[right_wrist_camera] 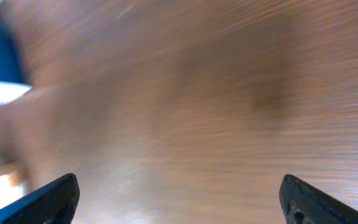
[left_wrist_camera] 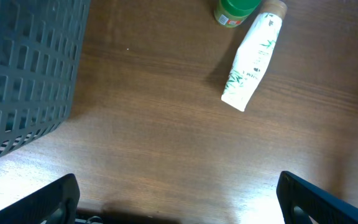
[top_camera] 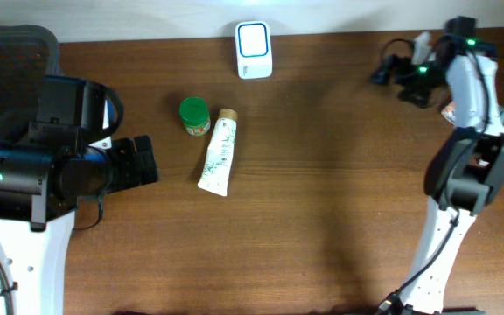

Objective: Scan the item barcode
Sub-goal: 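Reach the right gripper to the white conditioner tube and grasp it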

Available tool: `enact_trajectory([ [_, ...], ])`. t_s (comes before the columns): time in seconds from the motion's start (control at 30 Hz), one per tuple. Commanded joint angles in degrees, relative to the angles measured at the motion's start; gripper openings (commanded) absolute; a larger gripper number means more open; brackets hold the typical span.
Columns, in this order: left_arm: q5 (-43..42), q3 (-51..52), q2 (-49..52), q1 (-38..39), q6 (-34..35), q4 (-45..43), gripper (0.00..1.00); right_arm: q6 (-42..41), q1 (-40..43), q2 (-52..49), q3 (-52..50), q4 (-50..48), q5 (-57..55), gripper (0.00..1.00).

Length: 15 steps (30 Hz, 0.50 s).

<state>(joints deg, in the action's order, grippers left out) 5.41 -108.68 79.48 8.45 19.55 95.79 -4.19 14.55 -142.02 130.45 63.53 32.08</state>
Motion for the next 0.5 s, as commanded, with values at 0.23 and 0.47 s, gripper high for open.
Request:
enact_trajectory([
  [0.23, 0.2, -0.2, -0.7, 0.0, 0.6, -0.1, 0.99, 0.0, -24.3, 2.8, 0.0, 5.3, -4.7, 0.99],
  [0.47, 0.2, -0.2, -0.7, 0.0, 0.6, -0.1, 0.99, -9.0, -40.3, 2.8, -0.5, 4.4, -18.9, 0.99],
])
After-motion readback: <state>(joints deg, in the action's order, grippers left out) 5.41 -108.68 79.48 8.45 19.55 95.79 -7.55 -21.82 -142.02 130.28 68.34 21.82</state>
